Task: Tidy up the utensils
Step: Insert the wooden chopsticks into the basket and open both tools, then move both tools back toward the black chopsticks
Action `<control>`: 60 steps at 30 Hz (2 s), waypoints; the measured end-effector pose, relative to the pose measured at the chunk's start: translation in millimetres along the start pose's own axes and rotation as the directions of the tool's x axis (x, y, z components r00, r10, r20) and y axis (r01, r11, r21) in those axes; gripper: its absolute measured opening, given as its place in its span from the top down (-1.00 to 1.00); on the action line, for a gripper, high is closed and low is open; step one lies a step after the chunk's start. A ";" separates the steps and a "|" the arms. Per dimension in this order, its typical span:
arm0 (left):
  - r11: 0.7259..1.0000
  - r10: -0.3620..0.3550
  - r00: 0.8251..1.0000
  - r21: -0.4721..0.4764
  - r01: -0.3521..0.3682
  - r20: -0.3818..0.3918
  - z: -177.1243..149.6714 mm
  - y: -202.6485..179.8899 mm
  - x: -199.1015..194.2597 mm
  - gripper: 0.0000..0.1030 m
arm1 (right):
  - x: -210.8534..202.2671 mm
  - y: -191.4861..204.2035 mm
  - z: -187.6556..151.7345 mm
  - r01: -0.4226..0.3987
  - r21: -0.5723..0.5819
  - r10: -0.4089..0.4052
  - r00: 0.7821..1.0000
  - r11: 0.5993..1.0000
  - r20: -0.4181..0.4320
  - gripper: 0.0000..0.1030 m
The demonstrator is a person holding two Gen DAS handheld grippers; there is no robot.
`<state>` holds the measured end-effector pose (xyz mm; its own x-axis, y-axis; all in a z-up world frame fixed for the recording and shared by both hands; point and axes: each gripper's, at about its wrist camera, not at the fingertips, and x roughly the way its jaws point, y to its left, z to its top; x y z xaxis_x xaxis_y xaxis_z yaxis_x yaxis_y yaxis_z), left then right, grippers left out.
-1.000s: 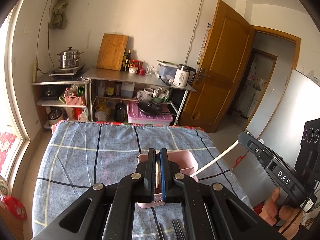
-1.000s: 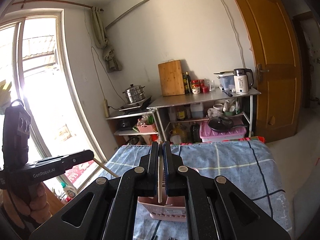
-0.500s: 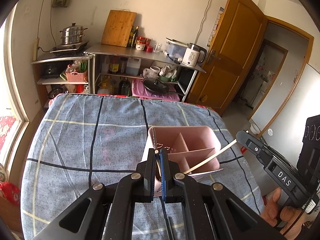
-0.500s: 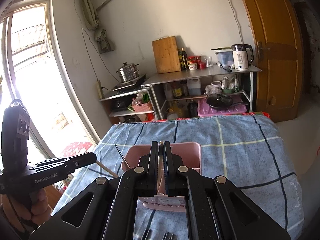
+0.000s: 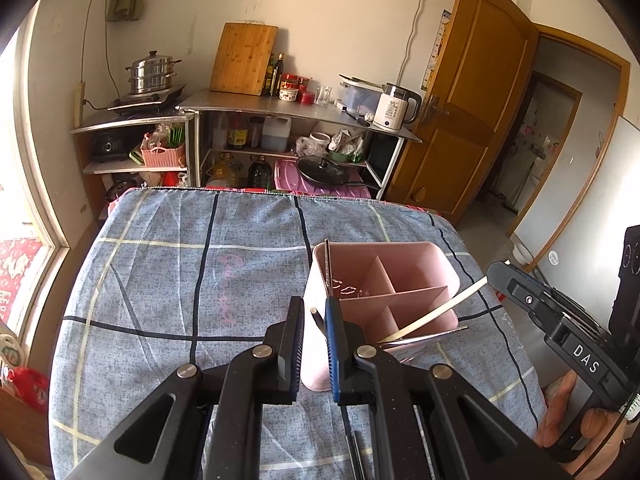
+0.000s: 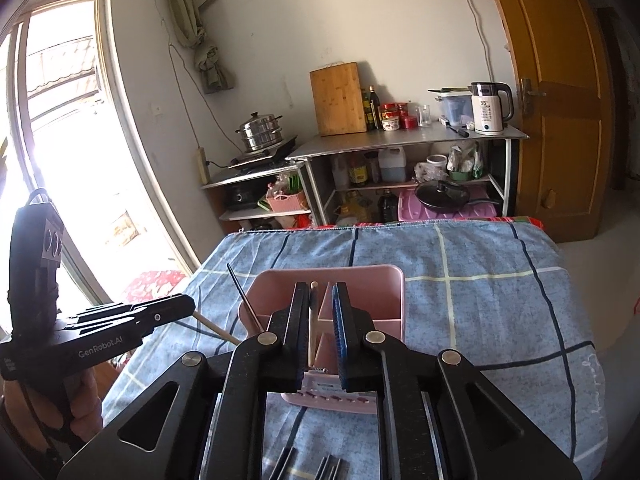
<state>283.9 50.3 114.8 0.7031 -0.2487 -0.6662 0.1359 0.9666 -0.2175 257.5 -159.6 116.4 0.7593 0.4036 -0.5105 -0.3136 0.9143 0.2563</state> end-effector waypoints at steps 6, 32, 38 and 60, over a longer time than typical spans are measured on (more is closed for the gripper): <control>1.000 0.007 0.999 0.008 -0.008 0.038 -2.0 -0.4 -16.3 0.58 | -9.3 -2.1 -1.4 0.004 -0.003 -0.004 1.000 1.000 0.007 0.72; 0.998 -0.066 0.995 0.025 0.064 0.073 -141.6 -23.5 -77.9 0.54 | -93.2 -19.5 -99.3 -0.025 0.060 0.027 0.999 0.998 -0.023 0.72; 0.997 -0.061 0.997 0.039 0.059 0.047 -182.9 -29.3 -85.6 0.54 | -109.4 -23.0 -139.2 -0.004 0.075 0.009 0.997 0.997 -0.072 0.72; 0.999 -0.039 0.995 0.030 0.041 -0.093 -215.1 -30.3 -43.4 0.54 | -74.6 -6.4 -184.2 0.005 0.035 0.003 0.975 0.999 -0.224 0.72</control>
<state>99.2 18.4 -3.1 0.6297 -0.2905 -0.7205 0.1856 0.9569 -0.2236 97.8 -189.2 1.7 0.6116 0.4036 -0.6804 -0.2897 0.9146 0.2821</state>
